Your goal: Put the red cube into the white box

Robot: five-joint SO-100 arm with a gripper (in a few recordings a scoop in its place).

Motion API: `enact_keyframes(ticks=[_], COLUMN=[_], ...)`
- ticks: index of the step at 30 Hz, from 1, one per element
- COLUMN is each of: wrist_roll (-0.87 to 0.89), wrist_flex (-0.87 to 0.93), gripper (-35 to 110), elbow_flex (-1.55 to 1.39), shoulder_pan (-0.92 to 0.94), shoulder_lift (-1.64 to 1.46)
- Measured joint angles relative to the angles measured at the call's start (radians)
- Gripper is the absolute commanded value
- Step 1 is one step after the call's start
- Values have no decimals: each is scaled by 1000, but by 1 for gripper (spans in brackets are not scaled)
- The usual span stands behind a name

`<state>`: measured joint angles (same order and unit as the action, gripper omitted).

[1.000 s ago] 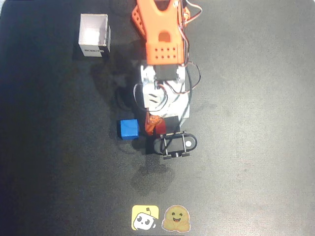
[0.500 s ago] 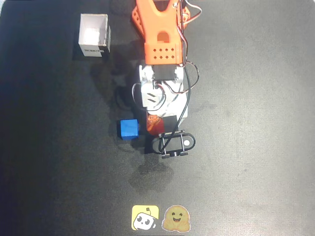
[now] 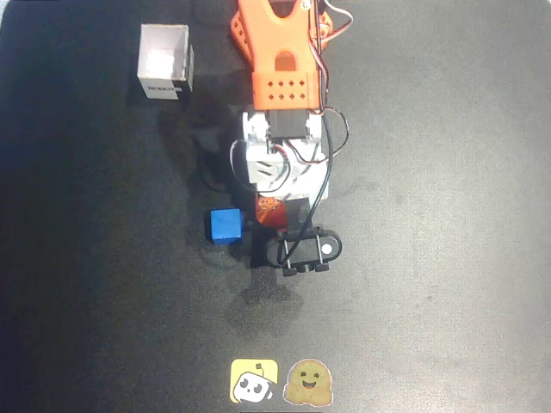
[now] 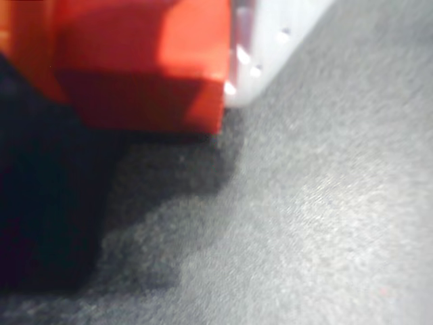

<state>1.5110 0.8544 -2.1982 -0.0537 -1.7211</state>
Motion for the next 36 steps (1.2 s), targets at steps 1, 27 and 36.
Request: enact_keyframes(ticks=[1, 27, 36], wrist_roll=[-8, -420, -528], wrist_flex=[18, 304, 342], gripper=[6, 6, 6], elbow_flex=[15, 141, 230], shoulder_pan=[6, 394, 588], shoulder_lift=[-9, -233, -187])
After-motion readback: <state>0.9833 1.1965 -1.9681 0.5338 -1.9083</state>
